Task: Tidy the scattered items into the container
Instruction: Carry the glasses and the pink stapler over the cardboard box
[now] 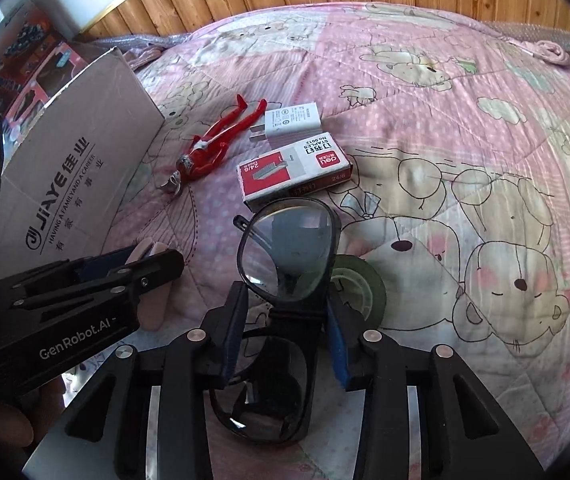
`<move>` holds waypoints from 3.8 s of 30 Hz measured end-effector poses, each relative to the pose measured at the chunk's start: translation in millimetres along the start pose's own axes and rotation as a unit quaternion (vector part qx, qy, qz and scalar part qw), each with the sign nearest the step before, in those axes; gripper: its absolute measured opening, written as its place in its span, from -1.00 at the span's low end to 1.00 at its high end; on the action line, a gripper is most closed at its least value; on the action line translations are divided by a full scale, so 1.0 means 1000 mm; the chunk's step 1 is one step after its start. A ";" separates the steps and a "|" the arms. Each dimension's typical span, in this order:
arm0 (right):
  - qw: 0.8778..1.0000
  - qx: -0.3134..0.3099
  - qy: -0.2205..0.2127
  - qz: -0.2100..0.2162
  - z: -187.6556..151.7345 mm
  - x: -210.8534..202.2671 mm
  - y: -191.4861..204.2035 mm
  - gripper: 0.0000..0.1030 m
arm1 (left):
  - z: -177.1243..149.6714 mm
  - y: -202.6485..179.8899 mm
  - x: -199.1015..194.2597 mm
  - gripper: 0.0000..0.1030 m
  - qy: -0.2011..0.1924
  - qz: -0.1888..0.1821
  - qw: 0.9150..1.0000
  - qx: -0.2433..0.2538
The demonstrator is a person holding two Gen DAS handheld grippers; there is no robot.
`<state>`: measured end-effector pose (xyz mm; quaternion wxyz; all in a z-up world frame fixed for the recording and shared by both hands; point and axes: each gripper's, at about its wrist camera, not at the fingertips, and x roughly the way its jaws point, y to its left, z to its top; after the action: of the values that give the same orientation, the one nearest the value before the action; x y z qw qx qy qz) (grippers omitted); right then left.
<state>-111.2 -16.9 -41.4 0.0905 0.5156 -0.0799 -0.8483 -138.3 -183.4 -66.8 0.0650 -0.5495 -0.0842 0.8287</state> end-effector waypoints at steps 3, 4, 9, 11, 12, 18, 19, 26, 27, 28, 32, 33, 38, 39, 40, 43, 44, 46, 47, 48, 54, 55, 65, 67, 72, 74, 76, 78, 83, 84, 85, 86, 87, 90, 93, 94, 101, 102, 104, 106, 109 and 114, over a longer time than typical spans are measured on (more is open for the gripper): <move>1.000 0.009 0.001 0.003 -0.004 -0.005 -0.001 -0.26 | -0.010 0.003 -0.011 -0.23 -0.001 -0.011 1.000 -0.002; 1.000 0.013 0.002 0.007 -0.006 -0.007 -0.001 -0.26 | -0.013 0.002 -0.016 -0.23 -0.002 -0.014 1.000 -0.003; 1.000 0.023 0.000 0.021 -0.014 -0.021 0.000 -0.26 | -0.028 -0.003 -0.037 -0.23 -0.011 -0.027 1.000 -0.006; 0.999 0.025 -0.001 0.022 -0.019 -0.026 0.001 -0.26 | -0.030 -0.005 -0.044 -0.23 -0.015 -0.030 0.999 -0.004; 0.999 0.026 -0.002 0.023 -0.021 -0.028 0.002 -0.26 | -0.032 -0.005 -0.048 -0.23 -0.017 -0.030 0.999 -0.005; 0.999 0.031 -0.002 0.022 -0.031 -0.038 0.002 -0.26 | -0.037 -0.008 -0.067 -0.23 -0.029 -0.007 1.000 0.004; 0.999 0.032 -0.001 0.022 -0.033 -0.039 0.002 -0.26 | -0.036 -0.008 -0.068 -0.23 -0.031 -0.002 1.000 0.006; 0.999 0.034 -0.003 0.020 -0.044 -0.050 0.006 -0.26 | -0.036 -0.008 -0.079 -0.23 -0.040 0.005 0.999 0.007; 0.999 0.034 -0.004 0.019 -0.045 -0.051 0.007 -0.26 | -0.037 -0.008 -0.081 -0.23 -0.041 0.004 0.999 0.006; 0.999 0.033 -0.004 0.019 -0.047 -0.053 0.008 -0.26 | -0.038 -0.008 -0.082 -0.23 -0.042 0.004 0.999 0.006; 0.999 0.034 -0.005 0.018 -0.053 -0.058 0.011 -0.26 | -0.042 -0.008 -0.089 -0.23 -0.049 0.000 0.999 0.004; 0.999 0.034 -0.005 0.017 -0.055 -0.059 0.011 -0.26 | -0.043 -0.007 -0.091 -0.23 -0.050 -0.001 0.999 0.003; 0.999 0.032 -0.009 0.017 -0.061 -0.067 0.017 -0.26 | -0.049 -0.006 -0.102 -0.23 -0.057 -0.006 0.998 0.002; 0.999 0.031 -0.010 0.017 -0.062 -0.068 0.018 -0.26 | -0.050 -0.006 -0.104 -0.23 -0.059 -0.007 0.998 0.002; 0.999 0.030 -0.011 0.018 -0.062 -0.069 0.020 -0.26 | -0.051 -0.006 -0.106 -0.23 -0.060 -0.007 0.998 0.002; 0.999 0.028 -0.014 0.019 -0.065 -0.074 0.024 -0.26 | -0.054 -0.005 -0.112 -0.23 -0.064 -0.010 0.998 0.001; 0.999 0.027 -0.015 0.019 -0.065 -0.075 0.025 -0.26 | -0.054 -0.005 -0.113 -0.23 -0.065 -0.011 0.998 0.001; 0.999 0.025 -0.016 0.020 -0.067 -0.077 0.028 -0.26 | -0.055 -0.005 -0.116 -0.23 -0.068 -0.012 0.998 0.000; 0.999 0.025 -0.017 0.020 -0.068 -0.078 0.029 -0.26 | -0.056 -0.004 -0.118 -0.23 -0.069 -0.012 0.998 0.000; 0.999 0.024 -0.017 0.020 -0.068 -0.079 0.030 -0.26 | -0.056 -0.004 -0.119 -0.23 -0.071 -0.012 0.997 0.000; 0.999 0.022 -0.020 0.022 -0.069 -0.084 0.034 -0.26 | -0.057 -0.003 -0.127 -0.23 -0.078 -0.014 0.997 -0.001; 0.999 0.022 -0.020 0.023 -0.069 -0.085 0.035 -0.26 | -0.058 -0.002 -0.128 -0.23 -0.079 -0.014 0.997 -0.001; 0.999 0.008 -0.028 0.031 -0.066 -0.095 0.054 -0.26 | -0.058 0.005 -0.136 -0.23 -0.087 -0.020 0.996 -0.009; 0.999 0.004 -0.031 0.034 -0.064 -0.098 0.059 -0.26 | -0.057 0.007 -0.139 -0.23 -0.089 -0.020 0.996 -0.012; 0.998 -0.006 -0.039 0.038 -0.060 -0.106 0.070 -0.26 | -0.057 0.014 -0.146 -0.23 -0.096 -0.023 0.995 -0.018; 0.998 -0.008 -0.041 0.039 -0.058 -0.108 0.073 -0.26 | -0.057 0.017 -0.149 -0.23 -0.098 -0.023 0.995 -0.020; 0.998 -0.010 -0.042 0.040 -0.058 -0.109 0.075 -0.26 | -0.058 0.020 -0.151 -0.23 -0.099 -0.023 0.995 -0.023; 0.998 -0.011 -0.042 0.040 -0.057 -0.110 0.076 -0.26 | -0.059 0.023 -0.152 -0.23 -0.099 -0.023 0.994 -0.025; 0.998 -0.014 -0.043 0.039 -0.055 -0.111 0.079 -0.26 | -0.061 0.029 -0.154 -0.23 -0.102 -0.024 0.994 -0.033; 0.998 -0.014 -0.043 0.039 -0.055 -0.111 0.079 -0.26 | -0.061 0.030 -0.155 -0.23 -0.103 -0.024 0.994 -0.034; 0.998 -0.015 -0.044 0.039 -0.055 -0.111 0.080 -0.26 | -0.061 0.031 -0.155 -0.23 -0.104 -0.024 0.994 -0.035; 0.998 -0.015 -0.045 0.039 -0.054 -0.112 0.081 -0.26 | -0.061 0.031 -0.156 -0.23 -0.104 -0.025 0.994 -0.036; 0.998 -0.016 -0.045 0.039 -0.054 -0.113 0.081 -0.26 | -0.061 0.031 -0.156 -0.23 -0.105 -0.025 0.994 -0.036; 0.998 -0.018 -0.047 0.040 -0.054 -0.115 0.083 -0.26 | -0.061 0.033 -0.158 -0.23 -0.107 -0.027 0.993 -0.038; 0.998 -0.020 -0.049 0.041 -0.052 -0.117 0.085 -0.26 | -0.060 0.035 -0.160 -0.23 -0.109 -0.027 0.993 -0.041; 0.998 -0.020 -0.050 0.042 -0.051 -0.117 0.086 -0.26 | -0.060 0.036 -0.161 -0.23 -0.109 -0.028 0.993 -0.041; 0.997 -0.026 -0.057 0.048 -0.045 -0.123 0.094 -0.26 | -0.060 0.036 -0.164 -0.23 -0.112 -0.030 0.992 -0.044; 0.997 -0.027 -0.058 0.049 -0.043 -0.123 0.095 -0.26 | -0.060 0.037 -0.164 -0.23 -0.112 -0.031 0.992 -0.044; 0.997 -0.029 -0.060 0.050 -0.041 -0.124 0.097 -0.26 | -0.060 0.037 -0.165 -0.23 -0.114 -0.030 0.992 -0.045; 0.996 -0.032 -0.062 0.052 -0.038 -0.125 0.100 -0.26 | -0.060 0.038 -0.166 -0.23 -0.114 -0.031 0.992 -0.047; 0.996 -0.034 -0.064 0.055 -0.035 -0.126 0.104 -0.26 | -0.059 0.040 -0.168 -0.23 -0.116 -0.031 0.992 -0.049; 0.995 -0.038 -0.066 0.058 -0.031 -0.128 0.110 -0.26 | -0.057 0.044 -0.170 -0.23 -0.119 -0.031 0.991 -0.054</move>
<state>-17.7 -94.5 79.3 0.1535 0.4489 -0.0826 -0.8764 -20.3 -256.9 55.2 0.0502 -0.4466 -0.1527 0.8802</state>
